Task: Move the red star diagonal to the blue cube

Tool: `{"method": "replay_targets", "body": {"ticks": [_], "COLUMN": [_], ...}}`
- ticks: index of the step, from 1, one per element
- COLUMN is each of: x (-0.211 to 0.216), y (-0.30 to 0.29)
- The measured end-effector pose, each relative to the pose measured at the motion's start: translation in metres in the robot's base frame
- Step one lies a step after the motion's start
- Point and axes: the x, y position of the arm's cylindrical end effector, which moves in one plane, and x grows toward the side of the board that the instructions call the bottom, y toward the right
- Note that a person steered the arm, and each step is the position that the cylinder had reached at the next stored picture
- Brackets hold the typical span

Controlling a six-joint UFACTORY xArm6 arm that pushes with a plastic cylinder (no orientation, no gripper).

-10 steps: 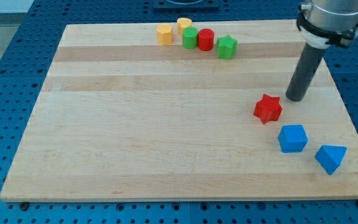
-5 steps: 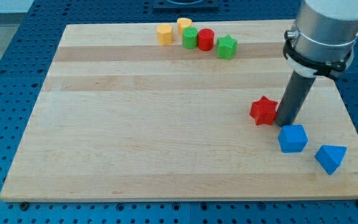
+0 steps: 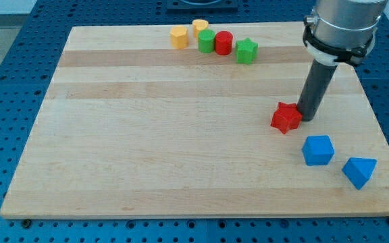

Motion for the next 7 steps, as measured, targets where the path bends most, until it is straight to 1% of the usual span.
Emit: {"method": "replay_targets", "body": {"ticks": [1,3,4,7], "x": [0.0,0.017,0.018,-0.002], "y": [-0.001,-0.001,0.001,0.004]}}
